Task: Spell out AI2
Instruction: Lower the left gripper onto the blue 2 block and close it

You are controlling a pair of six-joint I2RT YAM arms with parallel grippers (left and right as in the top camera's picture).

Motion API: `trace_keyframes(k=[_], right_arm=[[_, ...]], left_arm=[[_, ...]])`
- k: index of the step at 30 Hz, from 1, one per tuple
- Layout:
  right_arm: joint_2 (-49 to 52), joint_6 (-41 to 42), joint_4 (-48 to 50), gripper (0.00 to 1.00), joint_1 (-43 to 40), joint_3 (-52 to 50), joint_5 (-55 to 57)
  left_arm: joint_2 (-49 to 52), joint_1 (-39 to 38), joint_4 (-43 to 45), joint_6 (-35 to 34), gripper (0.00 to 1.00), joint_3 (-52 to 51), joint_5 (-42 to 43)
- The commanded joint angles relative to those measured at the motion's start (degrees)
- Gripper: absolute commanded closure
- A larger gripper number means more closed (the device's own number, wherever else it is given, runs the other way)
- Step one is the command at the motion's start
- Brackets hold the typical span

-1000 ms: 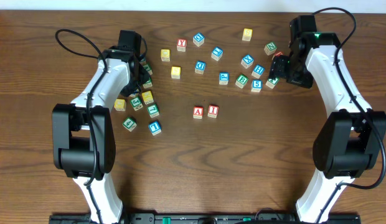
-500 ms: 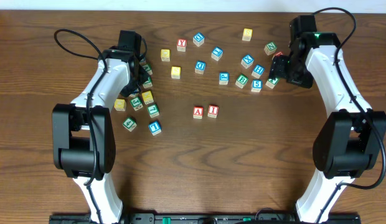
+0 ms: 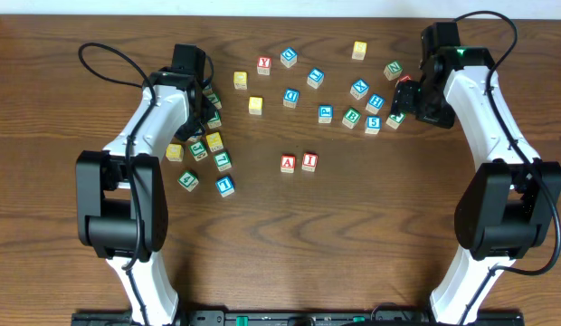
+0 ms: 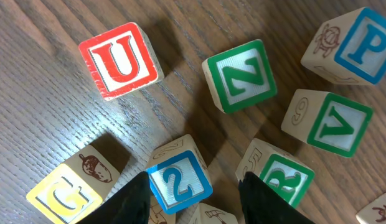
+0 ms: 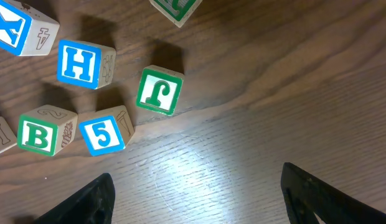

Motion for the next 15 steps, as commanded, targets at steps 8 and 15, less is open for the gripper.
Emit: trace_keyframes(k=[8, 15], right_arm=[[-1.62, -0.70, -0.11, 0.20, 0.68, -0.09, 0.55], [-1.62, -0.68, -0.13, 0.20, 0.68, -0.09, 0.92]], left_arm=[[3.78, 0.24, 0.37, -0.76, 0.56, -0.24, -1.20], [4.15, 0.26, 0.96, -0.72, 0.56, -0.20, -1.18]])
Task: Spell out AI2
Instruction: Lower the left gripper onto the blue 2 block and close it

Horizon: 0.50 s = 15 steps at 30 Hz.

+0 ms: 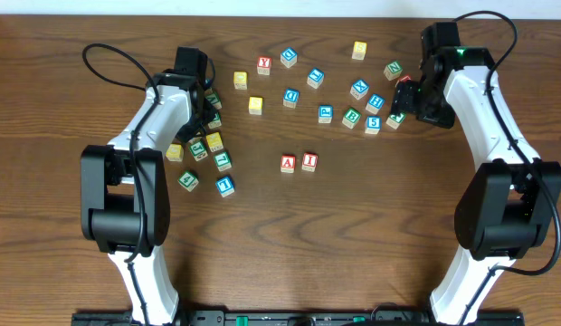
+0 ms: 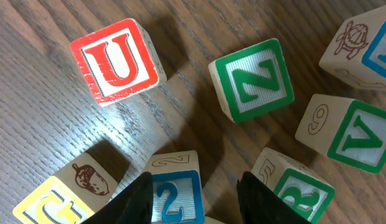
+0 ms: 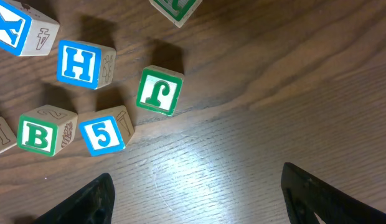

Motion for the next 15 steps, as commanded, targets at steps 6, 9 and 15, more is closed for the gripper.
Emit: trace_keyframes(k=[6, 9, 15], right_arm=[[-1.62, -0.70, 0.07, 0.19, 0.68, -0.09, 0.92], [-1.62, -0.70, 0.09, 0.19, 0.68, -0.09, 0.90], [-1.62, -0.70, -0.04, 0.19, 0.68, -0.09, 0.90]], left_arm=[[0.90, 0.26, 0.28, 1.53, 0.56, -0.13, -0.33], [-1.05, 0.26, 0.26, 3.72, 0.56, -0.07, -0.35], [-4.02, 0.28, -0.90, 4.63, 0.56, -0.07, -1.62]])
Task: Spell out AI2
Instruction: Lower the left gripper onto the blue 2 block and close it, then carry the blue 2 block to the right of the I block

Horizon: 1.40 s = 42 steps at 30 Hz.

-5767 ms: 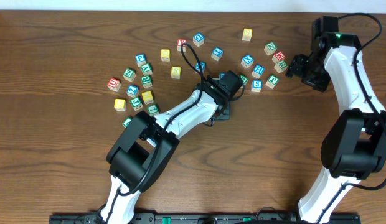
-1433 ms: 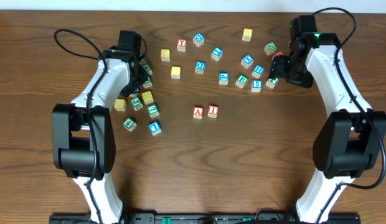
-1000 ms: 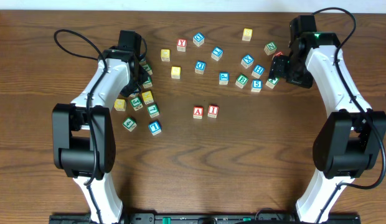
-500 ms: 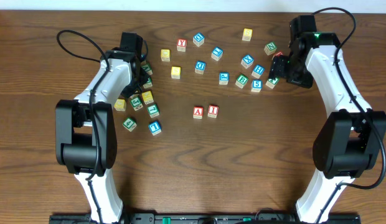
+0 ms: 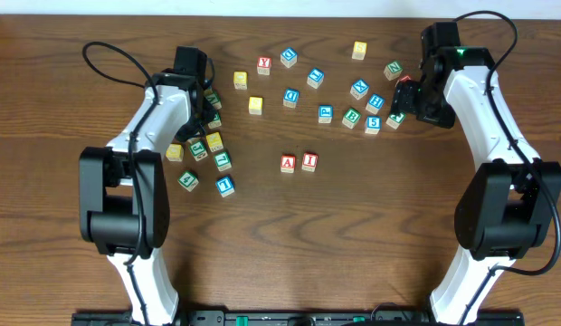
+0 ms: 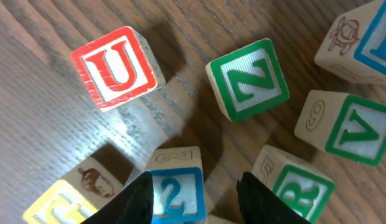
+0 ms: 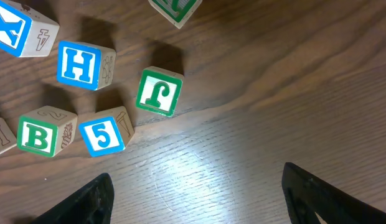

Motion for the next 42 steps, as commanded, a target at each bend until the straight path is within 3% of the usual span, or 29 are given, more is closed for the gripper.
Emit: trace_keyframes(k=[1, 42], right_arm=[[-1.62, -0.68, -0.20, 0.19, 0.68, -0.09, 0.76], [-1.62, -0.70, -0.17, 0.19, 0.90, -0.09, 0.79]], left_arm=[[-2.93, 0.26, -0.39, 1.38, 0.56, -0.07, -1.33], [3.56, 0.24, -0.39, -1.40, 0.61, -0.20, -2.14]])
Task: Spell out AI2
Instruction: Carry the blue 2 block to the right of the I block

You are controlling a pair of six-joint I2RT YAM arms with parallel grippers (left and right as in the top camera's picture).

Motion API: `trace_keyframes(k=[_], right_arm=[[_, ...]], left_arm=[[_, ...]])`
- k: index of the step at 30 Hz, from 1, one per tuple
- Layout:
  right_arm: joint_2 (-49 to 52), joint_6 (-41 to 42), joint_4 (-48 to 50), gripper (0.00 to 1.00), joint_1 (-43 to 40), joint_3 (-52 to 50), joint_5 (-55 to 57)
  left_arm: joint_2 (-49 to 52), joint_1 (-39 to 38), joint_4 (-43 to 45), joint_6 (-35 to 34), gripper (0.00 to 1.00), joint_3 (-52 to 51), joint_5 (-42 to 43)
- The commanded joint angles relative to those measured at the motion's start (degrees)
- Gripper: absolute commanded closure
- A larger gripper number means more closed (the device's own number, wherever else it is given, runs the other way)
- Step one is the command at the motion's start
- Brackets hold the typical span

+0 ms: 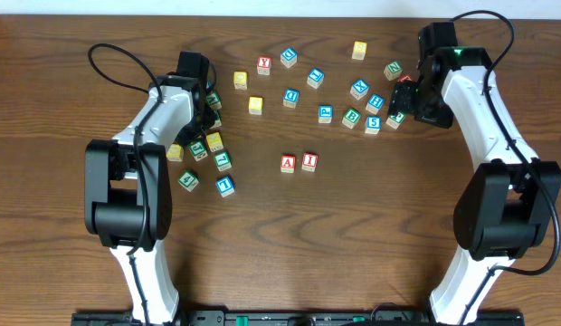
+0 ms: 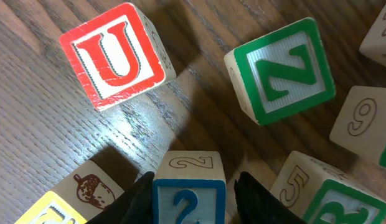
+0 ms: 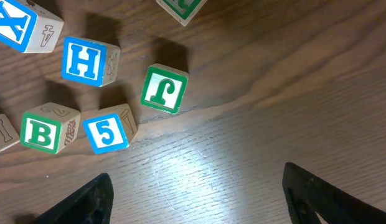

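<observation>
The red A block (image 1: pixel 288 163) and red I block (image 1: pixel 309 161) stand side by side in the middle of the table. A blue 2 block (image 2: pixel 188 200) sits between the fingers of my left gripper (image 2: pixel 192 202). The jaws stand close on both of its sides, with a thin gap at the right one. In the overhead view the left gripper (image 1: pixel 206 110) hangs over the left cluster and hides that block. My right gripper (image 3: pixel 199 199) is wide open over bare wood, near the green J block (image 3: pixel 164 89).
A red U block (image 2: pixel 112 55), a green Z block (image 2: pixel 283 68), a yellow acorn block (image 2: pixel 87 190) and a 5/R block (image 2: pixel 317 193) crowd round the 2. Blue 5 (image 3: pixel 109 132), blue H (image 3: pixel 88 60) and green B (image 3: pixel 47 132) lie left of the right gripper. Several more blocks are scattered along the far side.
My left gripper has come lower onto the cluster. The 2 block now fills nearly the whole gap between its fingers, and the U and Z blocks look larger. The right wrist view shifted slightly.
My left gripper hovered over the left cluster with the 2 block below its fingers, then edged about above it over two moments. Now it sits low around the block. The right gripper stayed open near the J block, and A and I stayed put.
</observation>
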Motion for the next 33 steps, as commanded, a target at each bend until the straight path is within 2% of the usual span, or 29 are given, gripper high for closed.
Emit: trace_keyframes(k=[1, 12, 21, 33], right_arm=[[-1.62, -0.68, -0.09, 0.19, 0.28, -0.09, 0.68], [-1.62, -0.70, -0.11, 0.17, 0.28, -0.09, 0.70], [-1.62, -0.68, -0.04, 0.16, 0.28, -0.09, 0.68], [-1.62, -0.68, 0.00, 0.16, 0.28, -0.09, 0.68]], left_arm=[[0.46, 0.24, -0.04, -0.90, 0.62, -0.20, -1.57], [0.44, 0.26, -0.20, -0.48, 0.66, -0.17, -1.60], [-2.08, 0.24, -0.44, 5.95, 0.72, -0.15, -1.57], [-9.49, 0.17, -0.76, 9.33, 0.72, -0.15, -1.46]])
